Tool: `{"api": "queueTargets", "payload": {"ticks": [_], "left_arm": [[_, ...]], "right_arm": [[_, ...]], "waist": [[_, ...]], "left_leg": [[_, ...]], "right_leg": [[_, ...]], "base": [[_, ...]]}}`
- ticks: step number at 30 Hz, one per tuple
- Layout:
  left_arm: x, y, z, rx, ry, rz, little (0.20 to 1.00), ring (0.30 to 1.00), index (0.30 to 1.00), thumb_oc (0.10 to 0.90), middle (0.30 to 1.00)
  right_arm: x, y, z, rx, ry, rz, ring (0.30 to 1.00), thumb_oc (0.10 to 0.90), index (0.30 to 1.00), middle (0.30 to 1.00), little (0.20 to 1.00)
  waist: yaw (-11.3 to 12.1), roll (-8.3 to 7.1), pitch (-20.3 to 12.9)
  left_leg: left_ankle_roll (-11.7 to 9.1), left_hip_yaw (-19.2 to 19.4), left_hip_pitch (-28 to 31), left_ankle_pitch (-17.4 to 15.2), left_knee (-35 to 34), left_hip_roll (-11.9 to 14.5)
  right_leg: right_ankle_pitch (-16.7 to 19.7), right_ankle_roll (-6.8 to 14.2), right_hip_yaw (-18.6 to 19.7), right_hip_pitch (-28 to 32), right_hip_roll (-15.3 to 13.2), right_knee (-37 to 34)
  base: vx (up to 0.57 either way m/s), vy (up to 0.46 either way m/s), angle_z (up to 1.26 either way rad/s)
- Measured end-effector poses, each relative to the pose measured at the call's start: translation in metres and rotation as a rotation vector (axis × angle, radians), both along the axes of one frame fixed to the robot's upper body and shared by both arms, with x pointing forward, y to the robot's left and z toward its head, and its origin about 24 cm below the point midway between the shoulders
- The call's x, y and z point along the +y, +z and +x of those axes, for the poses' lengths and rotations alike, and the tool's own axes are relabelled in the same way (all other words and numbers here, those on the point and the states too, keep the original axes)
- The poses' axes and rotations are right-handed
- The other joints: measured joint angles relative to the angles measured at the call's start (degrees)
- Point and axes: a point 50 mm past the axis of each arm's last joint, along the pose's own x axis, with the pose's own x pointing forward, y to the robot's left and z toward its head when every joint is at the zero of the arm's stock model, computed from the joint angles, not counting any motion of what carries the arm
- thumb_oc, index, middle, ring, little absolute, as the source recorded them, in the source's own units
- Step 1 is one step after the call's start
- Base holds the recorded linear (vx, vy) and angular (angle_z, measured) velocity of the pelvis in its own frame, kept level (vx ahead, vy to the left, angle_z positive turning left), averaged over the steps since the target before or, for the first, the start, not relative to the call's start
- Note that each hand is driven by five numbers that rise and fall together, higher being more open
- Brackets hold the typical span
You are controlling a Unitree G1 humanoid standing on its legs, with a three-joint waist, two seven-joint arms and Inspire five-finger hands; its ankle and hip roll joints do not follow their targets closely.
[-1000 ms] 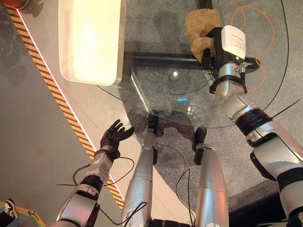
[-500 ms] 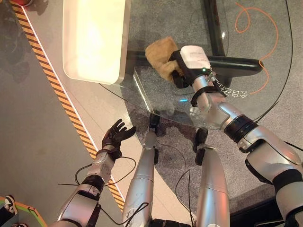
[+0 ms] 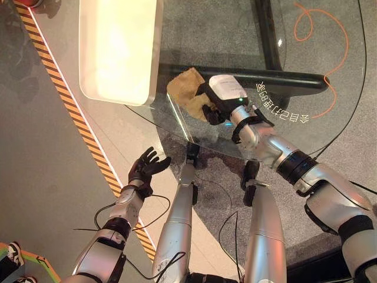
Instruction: Wipe the table with a cloth and put it in the basket.
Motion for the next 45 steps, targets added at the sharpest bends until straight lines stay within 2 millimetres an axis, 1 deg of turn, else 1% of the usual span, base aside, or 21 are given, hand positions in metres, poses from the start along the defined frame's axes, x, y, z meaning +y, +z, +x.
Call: {"api": "queueTargets", "payload": {"ticks": [5,17,21,25,27,28,30,31,33,35,37,39,40,41,42,44,45], "left_arm": [[0.000,0.000,0.000,0.001,-0.001,0.000,0.900,0.900,0.900,0.800,0.900],[-0.001,0.003,0.002,-0.007,-0.001,0.000,0.900,0.900,0.900,0.800,0.900],[0.002,0.003,0.003,0.004,0.048,0.010,0.900,0.900,0.900,0.800,0.900],[0.014,0.005,0.003,0.022,0.219,-0.005,0.900,0.900,0.900,0.800,0.900],[0.031,0.012,0.005,0.012,0.395,-0.043,0.900,0.900,0.900,0.800,0.900],[0.034,0.014,0.005,0.004,0.427,-0.052,0.900,0.900,0.900,0.800,0.900],[0.048,0.027,0.008,-0.036,0.598,-0.108,0.900,0.900,0.900,0.800,0.900],[0.050,0.030,0.008,-0.043,0.634,-0.118,0.900,0.900,0.900,0.800,0.900],[0.061,0.042,0.009,-0.078,0.788,-0.155,0.900,0.900,0.900,0.800,0.900],[0.068,0.051,0.008,-0.098,0.900,-0.188,0.900,0.900,0.900,0.800,0.900],[0.073,0.055,0.006,-0.119,0.961,-0.191,0.900,0.900,0.900,0.800,0.900],[0.080,0.060,0.002,-0.140,1.043,-0.206,0.900,0.900,0.900,0.800,0.900],[0.081,0.060,0.001,-0.147,1.060,-0.208,0.900,0.900,0.900,0.800,0.900],[0.084,0.063,-0.001,-0.164,1.094,-0.215,0.900,0.900,0.900,0.800,0.900],[0.084,0.064,-0.002,-0.175,1.106,-0.223,0.900,0.900,0.900,0.800,0.900],[0.091,0.076,-0.007,-0.267,1.157,-0.266,0.900,0.900,0.900,0.800,0.900],[0.092,0.078,-0.007,-0.280,1.161,-0.269,0.900,0.900,0.900,0.800,0.900]], "right_arm": [[0.004,-0.013,-0.005,0.049,0.024,0.006,0.300,0.100,0.300,0.300,0.200],[0.008,-0.017,-0.007,0.067,0.039,0.013,0.300,0.100,0.300,0.300,0.200],[0.008,-0.021,-0.008,0.080,0.035,0.053,0.300,0.100,0.300,0.300,0.200],[0.005,-0.033,-0.010,0.100,0.004,0.149,0.300,0.100,0.300,0.300,0.200],[0.001,-0.036,-0.010,0.100,-0.027,0.235,0.300,0.100,0.300,0.300,0.200],[0.001,-0.036,-0.010,0.096,-0.033,0.252,0.300,0.100,0.300,0.300,0.200],[-0.004,-0.036,-0.007,0.082,-0.086,0.353,0.300,0.100,0.300,0.300,0.200],[-0.006,-0.036,-0.007,0.077,-0.097,0.376,0.300,0.100,0.300,0.300,0.200],[-0.010,-0.032,-0.006,0.046,-0.142,0.482,0.300,0.100,0.300,0.300,0.200],[-0.016,-0.029,-0.005,0.015,-0.189,0.583,0.300,0.100,0.300,0.300,0.200],[-0.021,-0.025,-0.005,-0.021,-0.223,0.645,0.300,0.100,0.300,0.300,0.200],[-0.033,-0.021,-0.006,-0.066,-0.279,0.754,0.300,0.100,0.300,0.300,0.200],[-0.036,-0.020,-0.007,-0.077,-0.289,0.776,0.300,0.100,0.300,0.300,0.200],[-0.046,-0.018,-0.010,-0.104,-0.318,0.826,0.300,0.100,0.300,0.300,0.200],[-0.052,-0.017,-0.011,-0.119,-0.333,0.838,0.300,0.100,0.300,0.300,0.200],[-0.068,-0.017,-0.019,-0.171,-0.362,0.893,0.300,0.100,0.300,0.300,0.200],[-0.071,-0.017,-0.020,-0.179,-0.373,0.896,0.300,0.100,0.300,0.300,0.200]], "waist": [[-0.05,0.00,0.00],[-0.42,0.00,0.00],[-0.55,0.00,0.00],[-0.56,0.01,0.00],[-0.60,0.00,0.00],[-0.62,0.00,0.00],[-0.62,0.00,0.00],[-0.56,0.00,0.00],[-0.62,-0.01,0.00],[-0.60,-0.03,-0.01],[-0.65,-0.04,-0.01],[-0.70,-0.08,0.02],[-0.72,-0.09,0.03],[-0.79,-0.12,0.04],[-0.91,-0.15,0.06],[-1.11,-0.31,0.14],[-1.28,-0.34,0.16]], "left_leg": [[-0.21,-0.04,0.03,-0.19,-0.01,0.01],[-0.18,0.04,0.10,-0.18,0.00,0.00],[-0.09,0.05,0.35,-0.10,0.03,0.00],[-0.19,0.08,1.47,-0.20,0.01,-0.01],[-0.22,0.07,1.91,-0.23,0.02,-0.01],[-0.22,0.08,1.91,-0.24,0.02,-0.01],[-0.22,0.07,1.98,-0.24,0.21,-0.01],[-0.22,0.07,1.98,-0.24,0.30,-0.02],[-0.22,0.07,1.98,-0.24,0.48,-0.04],[-0.30,0.05,1.96,-0.43,1.03,-0.05],[-0.33,0.07,1.95,-0.51,1.13,-0.07],[-0.26,0.07,1.86,-0.64,1.17,-0.13],[-0.20,0.08,1.79,-0.72,1.24,-0.16],[0.02,0.23,1.67,-0.95,1.40,-0.31],[0.08,0.26,1.57,-1.11,1.60,-0.37],[0.33,0.29,0.60,-1.88,2.98,-0.44],[0.41,0.33,0.54,-1.95,3.08,-0.51]], "right_leg": [[-0.11,-0.15,-0.01,-0.16,0.01,0.27],[-0.10,-0.14,0.09,-0.16,0.00,0.28],[-0.10,-0.15,0.14,-0.04,0.01,0.46],[-0.18,-0.27,0.26,0.95,0.01,0.57],[-0.23,-0.35,0.30,1.35,0.01,0.58],[-0.23,-0.36,0.30,1.35,0.01,0.58],[-0.19,-0.39,0.30,1.56,0.01,0.55],[-0.18,-0.40,0.31,1.61,0.00,0.54],[-0.01,-0.30,0.31,1.82,0.01,0.30],[0.01,-0.26,0.24,2.13,0.01,0.21],[0.05,-0.22,0.28,2.20,0.02,-0.01],[0.14,-0.19,0.35,2.28,0.03,-0.46],[0.19,-0.14,0.39,2.29,0.03,-0.61],[0.26,-0.01,0.61,2.30,-0.03,-0.87],[0.31,0.07,0.65,2.32,-0.05,-0.96],[0.55,0.49,0.63,2.35,0.00,-1.68],[0.65,0.64,0.68,2.38,-0.03,-1.75]], "base": [[0.00,0.000,0.00],[0.00,0.000,0.00],[0.00,0.000,0.00],[0.00,0.000,0.00],[0.00,0.000,0.00],[0.00,0.000,0.00],[0.00,0.000,0.00],[0.00,0.000,0.00],[0.01,-0.051,-0.01],[0.00,-0.024,0.00],[0.00,0.000,0.00],[0.00,0.000,0.00],[0.00,0.027,-0.04],[0.00,0.000,0.00],[0.00,0.000,0.00],[0.00,0.006,-0.02],[0.00,0.000,0.00]]}}
